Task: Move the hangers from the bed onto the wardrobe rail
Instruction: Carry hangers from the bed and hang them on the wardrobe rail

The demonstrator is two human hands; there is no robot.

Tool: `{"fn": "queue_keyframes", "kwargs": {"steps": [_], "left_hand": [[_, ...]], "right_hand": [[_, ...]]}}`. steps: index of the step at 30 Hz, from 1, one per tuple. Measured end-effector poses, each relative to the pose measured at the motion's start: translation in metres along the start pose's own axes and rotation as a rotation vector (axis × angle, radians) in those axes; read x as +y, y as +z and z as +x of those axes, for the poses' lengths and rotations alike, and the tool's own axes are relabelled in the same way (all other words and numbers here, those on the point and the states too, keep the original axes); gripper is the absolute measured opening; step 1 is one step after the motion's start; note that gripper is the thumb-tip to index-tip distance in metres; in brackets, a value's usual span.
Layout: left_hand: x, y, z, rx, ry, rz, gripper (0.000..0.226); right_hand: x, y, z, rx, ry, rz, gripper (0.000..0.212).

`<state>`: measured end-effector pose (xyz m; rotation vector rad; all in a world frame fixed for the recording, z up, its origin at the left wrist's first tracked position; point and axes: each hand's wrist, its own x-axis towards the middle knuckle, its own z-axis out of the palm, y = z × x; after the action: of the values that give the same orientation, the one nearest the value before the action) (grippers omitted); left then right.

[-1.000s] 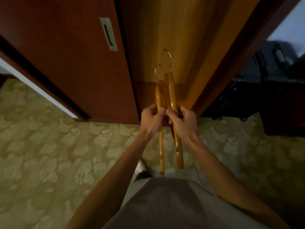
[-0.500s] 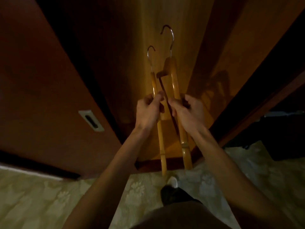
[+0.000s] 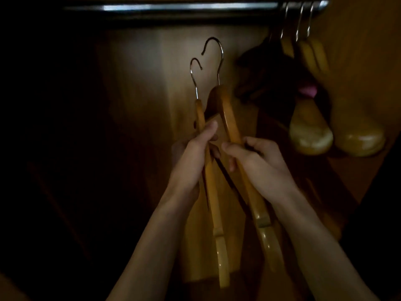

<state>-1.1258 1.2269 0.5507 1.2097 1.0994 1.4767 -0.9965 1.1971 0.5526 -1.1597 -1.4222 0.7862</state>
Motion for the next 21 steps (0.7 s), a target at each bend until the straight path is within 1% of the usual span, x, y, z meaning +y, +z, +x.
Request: {"fn": "queue_keyframes", "kwargs": {"steps": [2,6,12,14,18,21], "left_hand": [[0.021,0.005,0.019,-0.029,0.05,-0.027,0.035],[0.06,0.016,0.055,-0.088,0.134,-0.009,0.035],[0.095,0.036,0.095,-0.154,0.209,0.042,0.035],[0.099,0.044,0.106,-0.148,0.216,0.06,0.035],[0.104,0.058,0.123,-0.14,0.177,0.031,0.035],[0.103,0.066,0.132,-0.121,0.167,0.022,0.036]], "right_hand": [[-0.018,0.0,0.019,0.053,-0.05,-0.013,0.034],[-0.05,-0.003,0.051,0.149,-0.112,-0.019,0.03],[-0.074,-0.013,0.088,0.282,-0.098,-0.06,0.029],[-0.076,-0.015,0.096,0.298,-0.094,-0.069,0.029],[-0.077,-0.018,0.109,0.304,-0.055,-0.042,0.031],[-0.073,-0.019,0.117,0.317,-0.034,-0.034,0.028]]}}
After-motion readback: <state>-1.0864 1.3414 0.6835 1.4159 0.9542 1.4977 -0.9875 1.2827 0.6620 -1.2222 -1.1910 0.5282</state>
